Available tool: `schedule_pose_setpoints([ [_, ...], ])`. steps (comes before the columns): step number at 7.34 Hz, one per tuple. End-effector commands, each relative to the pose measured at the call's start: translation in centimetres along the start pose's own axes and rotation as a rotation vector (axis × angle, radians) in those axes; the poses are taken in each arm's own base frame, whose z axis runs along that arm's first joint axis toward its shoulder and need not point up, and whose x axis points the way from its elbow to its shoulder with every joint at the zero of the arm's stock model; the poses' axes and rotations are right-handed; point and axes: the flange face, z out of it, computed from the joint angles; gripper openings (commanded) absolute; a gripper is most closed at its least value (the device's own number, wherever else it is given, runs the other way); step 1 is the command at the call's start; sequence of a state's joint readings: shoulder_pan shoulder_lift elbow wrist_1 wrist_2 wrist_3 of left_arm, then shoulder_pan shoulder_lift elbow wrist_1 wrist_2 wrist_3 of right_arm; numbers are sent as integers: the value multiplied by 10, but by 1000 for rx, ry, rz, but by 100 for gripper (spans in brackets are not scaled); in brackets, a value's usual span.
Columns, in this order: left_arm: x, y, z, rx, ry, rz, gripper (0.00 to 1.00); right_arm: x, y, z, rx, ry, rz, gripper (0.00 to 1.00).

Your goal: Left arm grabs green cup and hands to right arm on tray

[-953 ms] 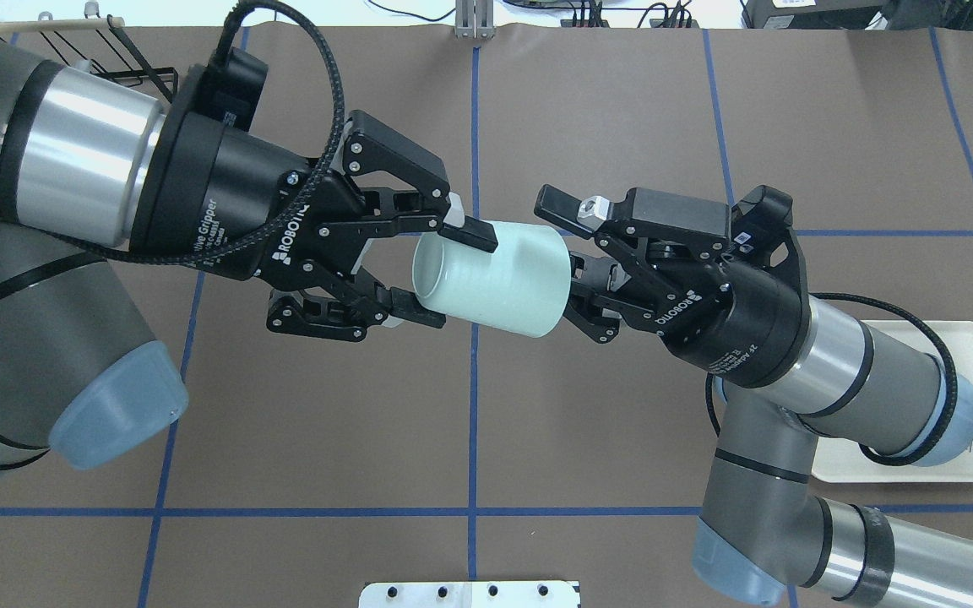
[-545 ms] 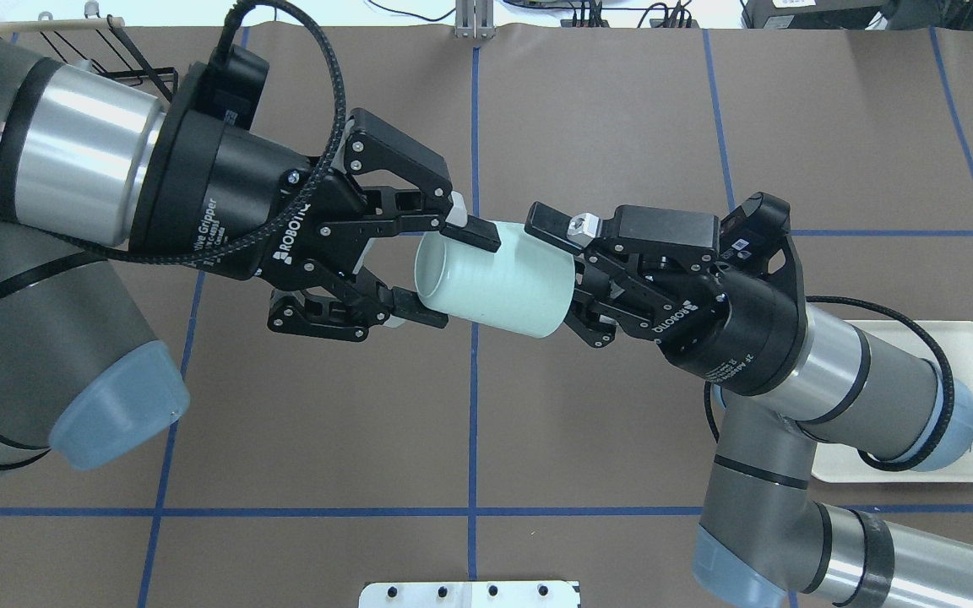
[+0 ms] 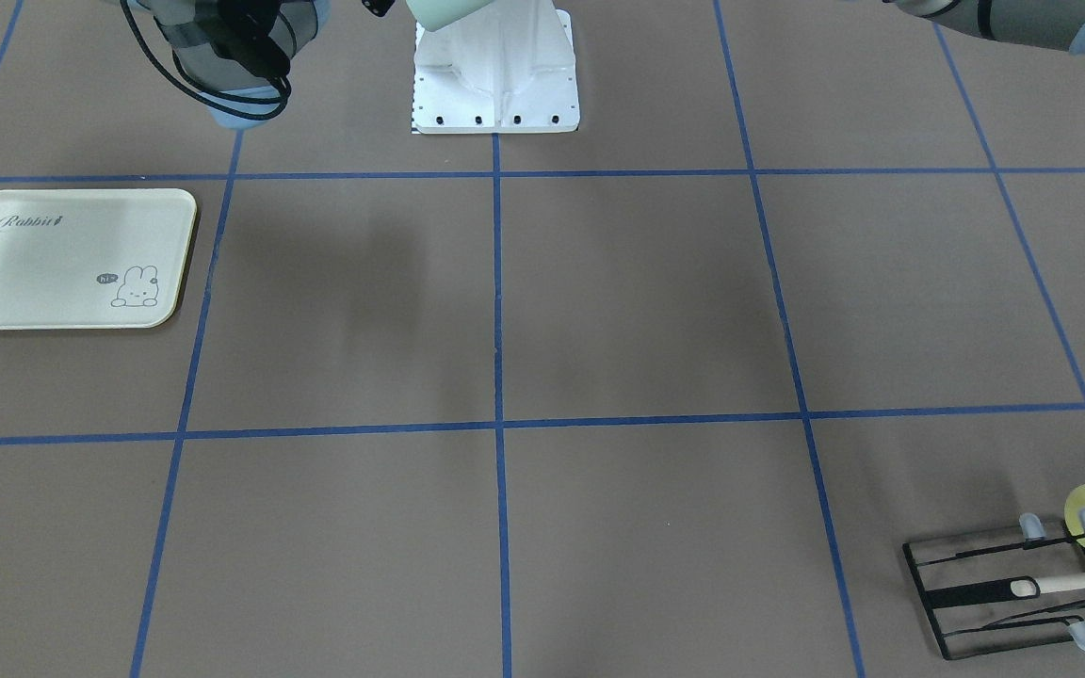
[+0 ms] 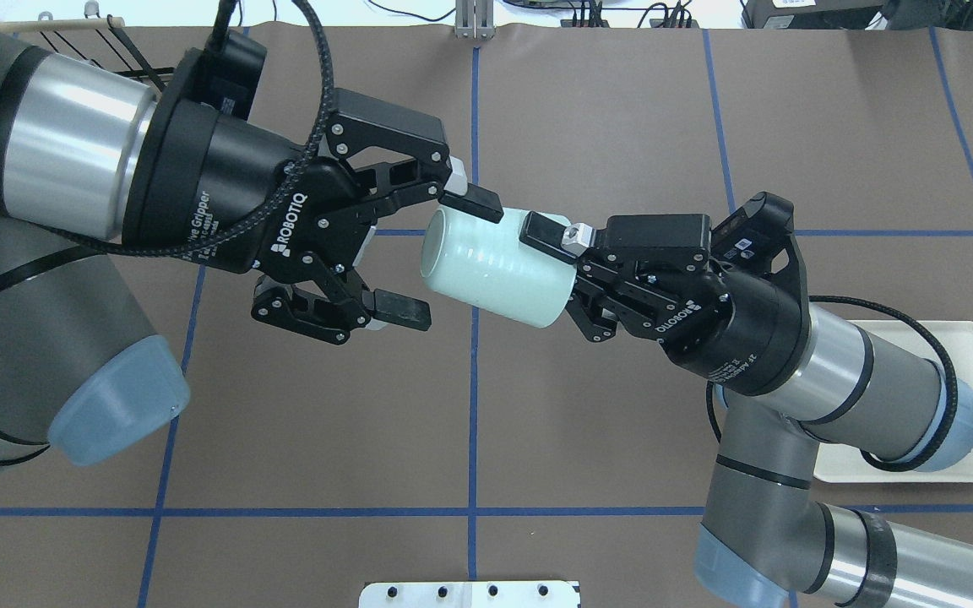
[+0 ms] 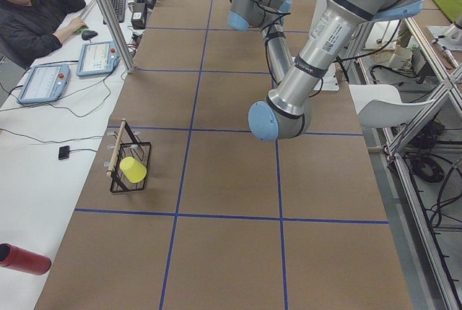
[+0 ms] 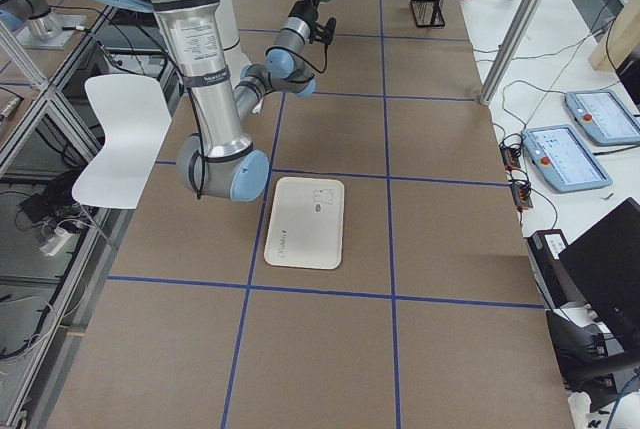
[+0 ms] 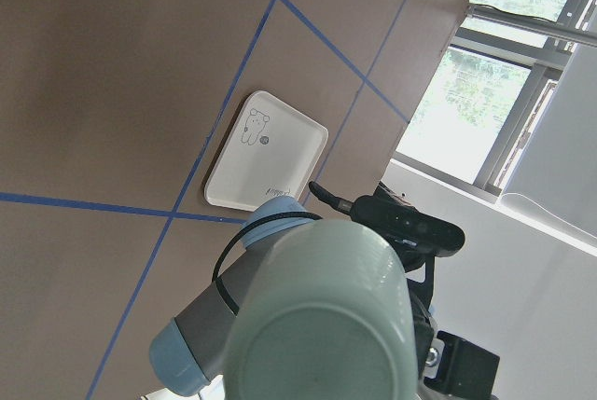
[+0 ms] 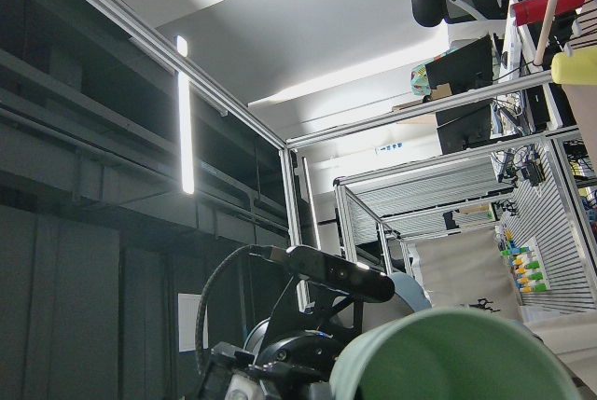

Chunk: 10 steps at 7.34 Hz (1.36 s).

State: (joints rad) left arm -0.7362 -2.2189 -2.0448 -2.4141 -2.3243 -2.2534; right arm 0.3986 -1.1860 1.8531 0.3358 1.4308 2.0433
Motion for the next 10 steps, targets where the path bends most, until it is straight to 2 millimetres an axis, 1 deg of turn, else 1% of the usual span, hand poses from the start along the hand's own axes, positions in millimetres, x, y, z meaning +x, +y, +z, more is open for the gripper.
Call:
schedule_pose_setpoints([
  [1,1,-2,-2,7,3,3,100,-3,-5,-2,8,2,-14,0],
  [2,1,-6,-3,19,1,-1,100,-4,-15,-5,32,34,-40,0],
  [3,2,-14,-8,42,-3,26,100,-9,-28,-2,56,89,-75,0],
  [4,-8,-25,-10,63,-21,41,100,-10,-43,1,72,185,-113,0],
  [6,-26,-55,-21,124,-57,80,100,-32,-91,2,93,434,-199,0],
  [7,-36,-74,-30,165,-82,111,100,-40,-111,0,93,542,-231,0],
  [8,-42,-95,-43,219,-118,150,100,-36,-123,0,93,660,-279,0],
  [9,-40,-111,-56,272,-162,192,100,-33,-136,-1,104,765,-311,0],
  [10,-34,-126,-75,336,-209,212,100,-27,-151,-9,134,861,-344,0],
])
